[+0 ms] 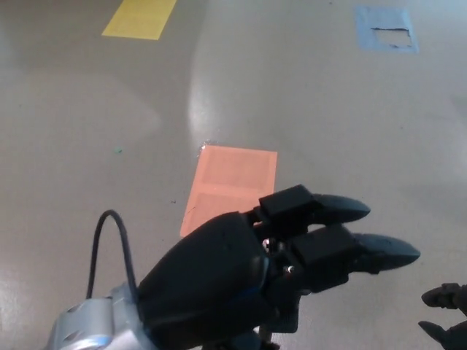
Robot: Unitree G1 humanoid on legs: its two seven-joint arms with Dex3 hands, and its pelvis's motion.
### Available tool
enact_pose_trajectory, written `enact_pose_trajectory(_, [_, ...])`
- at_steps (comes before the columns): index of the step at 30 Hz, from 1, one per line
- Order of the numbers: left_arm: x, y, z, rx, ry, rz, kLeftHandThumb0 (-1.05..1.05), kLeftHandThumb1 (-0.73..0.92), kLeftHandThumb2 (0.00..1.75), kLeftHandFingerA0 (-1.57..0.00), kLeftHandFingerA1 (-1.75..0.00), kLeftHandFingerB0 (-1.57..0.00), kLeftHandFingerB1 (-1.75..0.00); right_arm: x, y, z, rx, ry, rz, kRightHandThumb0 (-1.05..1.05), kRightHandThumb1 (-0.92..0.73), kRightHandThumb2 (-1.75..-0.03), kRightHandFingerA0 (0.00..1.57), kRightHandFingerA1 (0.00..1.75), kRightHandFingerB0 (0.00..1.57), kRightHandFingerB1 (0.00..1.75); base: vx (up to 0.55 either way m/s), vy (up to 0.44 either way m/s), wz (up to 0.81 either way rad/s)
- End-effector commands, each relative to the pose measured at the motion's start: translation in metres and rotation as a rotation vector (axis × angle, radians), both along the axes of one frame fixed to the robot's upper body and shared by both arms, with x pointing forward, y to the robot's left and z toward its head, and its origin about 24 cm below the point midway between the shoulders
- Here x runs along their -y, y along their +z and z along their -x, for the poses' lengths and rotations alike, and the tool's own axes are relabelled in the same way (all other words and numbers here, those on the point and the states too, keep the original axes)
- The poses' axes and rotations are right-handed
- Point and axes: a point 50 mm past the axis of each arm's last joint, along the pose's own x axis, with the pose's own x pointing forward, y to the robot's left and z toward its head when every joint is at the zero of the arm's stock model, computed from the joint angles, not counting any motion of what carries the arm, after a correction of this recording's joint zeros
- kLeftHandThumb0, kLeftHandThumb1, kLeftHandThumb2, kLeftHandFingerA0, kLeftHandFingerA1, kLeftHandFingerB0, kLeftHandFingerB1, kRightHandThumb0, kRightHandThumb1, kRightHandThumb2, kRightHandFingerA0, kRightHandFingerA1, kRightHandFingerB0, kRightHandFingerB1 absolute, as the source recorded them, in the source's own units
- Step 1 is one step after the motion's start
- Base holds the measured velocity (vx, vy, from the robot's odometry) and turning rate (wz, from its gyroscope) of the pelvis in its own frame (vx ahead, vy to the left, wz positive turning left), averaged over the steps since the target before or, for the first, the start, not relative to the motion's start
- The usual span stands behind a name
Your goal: The robot uses its left hand to grab the top of a phone stand kept on the floor and rotates it anti-clockwise
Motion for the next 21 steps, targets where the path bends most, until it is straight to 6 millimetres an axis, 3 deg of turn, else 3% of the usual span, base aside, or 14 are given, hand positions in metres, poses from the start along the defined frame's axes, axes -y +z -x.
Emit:
enact_pose_trajectory(1, [0.007,-0.001,-0.004,0.108,0.037,-0.029,-0.90,0.32,0.78,-0.03,-0.60,-0.08,-0.54,0.007,0.007,-0.003,0.002,0.006,0.019,-0.64,-0.63,-0.86,0.25,0.46,0.10,0.38,0.00,0.000,0.00])
enact_pose_trajectory(2, [0.008,-0.001,-0.005,0.111,0.038,-0.029,-0.42,0.03,0.81,0.00,-0.55,-0.07,-0.56,0.007,0.007,-0.003,0.001,0.007,0.020,-0.64,-0.63,-0.86,0.25,0.46,0.10,0.38,0.00,0.000,0.00])
enact_pose_trajectory(9, [0.009,-0.004,-0.008,0.120,0.049,-0.036,-0.43,0.05,0.83,0.00,-0.55,-0.08,-0.57,0.007,0.007,-0.003,0.001,0.007,0.020,-0.64,-0.63,-0.86,0.25,0.46,0.10,0.38,0.00,0.000,0.00])
enact_pose_trajectory(10, [0.008,-0.004,-0.008,0.120,0.052,-0.038,-0.94,0.51,0.57,-0.02,-0.63,-0.06,-0.49,0.007,0.007,-0.003,0.001,0.007,0.020,-0.64,-0.63,-0.86,0.25,0.46,0.10,0.38,0.00,0.000,0.00])
enact_pose_trajectory(13, [0.007,-0.006,-0.010,0.121,0.060,-0.037,-0.94,0.52,0.57,-0.01,-0.60,-0.07,-0.49,0.007,0.007,-0.003,0.001,0.008,0.020,-0.64,-0.63,-0.86,0.25,0.46,0.10,0.38,0.00,0.000,0.00])
enact_pose_trajectory(14, [0.006,-0.008,-0.011,0.115,0.071,-0.027,-0.96,0.40,0.85,-0.02,-0.57,-0.11,-0.53,0.007,0.007,-0.003,0.001,0.008,0.020,-0.64,-0.63,-0.86,0.25,0.46,0.10,0.38,0.00,0.000,0.00])
enact_pose_trajectory(15, [0.006,-0.009,-0.012,0.114,0.074,-0.024,-0.96,0.40,0.85,-0.02,-0.57,-0.11,-0.53,0.007,0.007,-0.003,0.001,0.008,0.020,-0.64,-0.63,-0.86,0.25,0.46,0.10,0.38,0.00,0.000,0.00])
enact_pose_trajectory(16, [0.005,-0.010,-0.013,0.112,0.079,-0.019,-0.40,0.42,0.62,-0.25,-0.37,-0.29,-0.40,0.010,0.008,-0.004,-0.018,-0.197,-0.138,-0.30,-0.73,-0.62,0.22,0.45,0.14,0.26,0.00,0.000,0.00])
enact_pose_trajectory(17, [0.004,-0.012,-0.015,0.111,0.083,-0.013,-0.40,0.42,0.62,-0.25,-0.37,-0.29,-0.40,0.007,0.006,-0.004,-0.060,-0.423,-0.374,-0.30,-0.73,-0.62,0.22,0.45,0.14,0.26,0.00,0.000,0.00])
enact_pose_trajectory(18, [0.004,-0.013,-0.016,0.110,0.088,-0.013,-0.39,0.42,0.61,-0.26,-0.37,-0.29,-0.40,0.008,0.007,-0.005,-0.052,-0.302,-0.245,-0.52,-0.79,-0.66,0.53,0.39,0.12,0.26,0.00,0.000,0.00])
enact_pose_trajectory(19, [0.003,-0.014,-0.018,0.110,0.093,-0.014,-0.39,0.42,0.61,-0.26,-0.37,-0.29,-0.40,0.006,0.008,-0.006,-0.043,-0.078,-0.045,-0.52,-0.79,-0.66,0.53,0.39,0.12,0.26,0.00,0.000,0.00])
enact_pose_trajectory(21, [0.002,-0.016,-0.020,0.112,0.101,-0.017,-0.39,0.42,0.60,-0.27,-0.36,-0.29,-0.39,0.005,0.007,-0.006,-0.044,-0.029,-0.002,-0.51,-0.79,-0.65,0.55,0.39,0.13,0.26,0.00,0.000,0.00])
